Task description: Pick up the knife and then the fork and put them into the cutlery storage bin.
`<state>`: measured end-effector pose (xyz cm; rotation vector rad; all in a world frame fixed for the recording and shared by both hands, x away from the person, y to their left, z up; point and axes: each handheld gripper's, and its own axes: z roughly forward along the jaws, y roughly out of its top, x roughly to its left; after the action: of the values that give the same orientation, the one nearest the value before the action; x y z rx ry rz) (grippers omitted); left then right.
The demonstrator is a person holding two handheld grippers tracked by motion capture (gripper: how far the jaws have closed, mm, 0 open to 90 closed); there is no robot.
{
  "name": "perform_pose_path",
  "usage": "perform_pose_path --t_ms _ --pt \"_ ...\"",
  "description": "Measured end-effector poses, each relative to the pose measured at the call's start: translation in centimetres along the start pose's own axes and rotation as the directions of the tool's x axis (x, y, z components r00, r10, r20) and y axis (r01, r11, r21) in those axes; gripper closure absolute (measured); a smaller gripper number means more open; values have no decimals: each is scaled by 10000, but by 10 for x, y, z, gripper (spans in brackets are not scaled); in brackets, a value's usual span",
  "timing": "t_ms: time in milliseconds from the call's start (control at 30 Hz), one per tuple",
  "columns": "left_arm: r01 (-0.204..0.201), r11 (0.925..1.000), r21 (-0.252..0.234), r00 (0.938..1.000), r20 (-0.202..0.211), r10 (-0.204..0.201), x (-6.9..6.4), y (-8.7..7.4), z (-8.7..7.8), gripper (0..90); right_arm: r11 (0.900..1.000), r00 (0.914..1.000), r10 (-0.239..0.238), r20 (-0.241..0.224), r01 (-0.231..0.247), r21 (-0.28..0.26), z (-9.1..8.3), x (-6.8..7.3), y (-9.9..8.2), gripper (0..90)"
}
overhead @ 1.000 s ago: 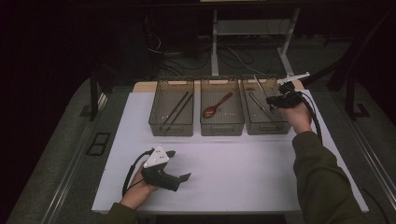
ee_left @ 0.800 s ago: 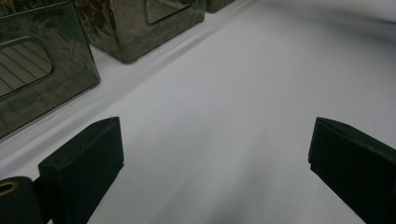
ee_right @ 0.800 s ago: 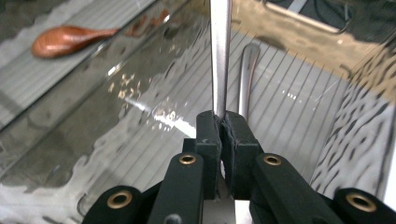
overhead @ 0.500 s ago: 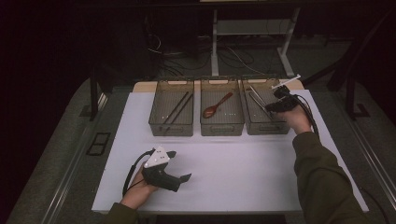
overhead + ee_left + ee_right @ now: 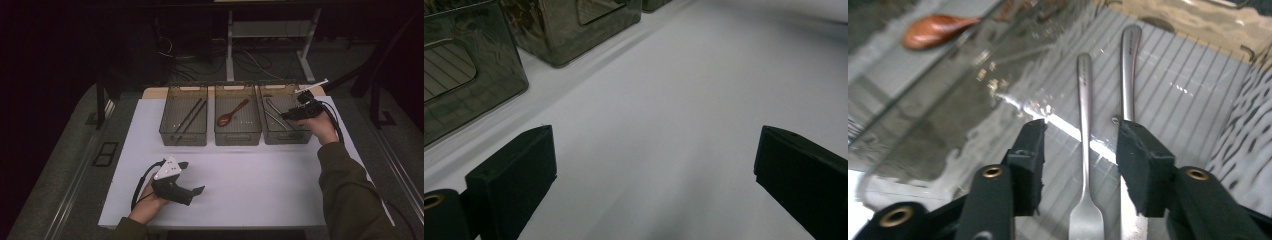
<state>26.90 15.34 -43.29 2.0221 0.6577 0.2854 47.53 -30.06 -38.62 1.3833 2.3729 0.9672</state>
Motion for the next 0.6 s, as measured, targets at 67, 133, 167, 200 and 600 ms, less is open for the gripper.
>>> perform_pose_path --t_ms 67,133,167,200,600 --pt "4 10000 -5 10000 2 -4 0 0 0 29 9997 9999 50 -101 -52 -242 -5 0 0 482" --pt "14 10000 8 10000 -12 -14 0 0 0 29 9991 9998 33 -176 -40 -423 -9 1 1 447" --pt "12 10000 11 10000 -18 -12 0 0 0 29 9986 9999 2 -136 -9 -522 -11 2 1 436" --pt "5 10000 14 10000 -19 -5 0 0 0 29 9982 9999 -11 -107 4 -604 -13 2 1 423" --pt "37 10000 23 10000 -41 -37 0 1 1 33 9908 10000 33 80 -21 -1357 -26 10 -4 311"
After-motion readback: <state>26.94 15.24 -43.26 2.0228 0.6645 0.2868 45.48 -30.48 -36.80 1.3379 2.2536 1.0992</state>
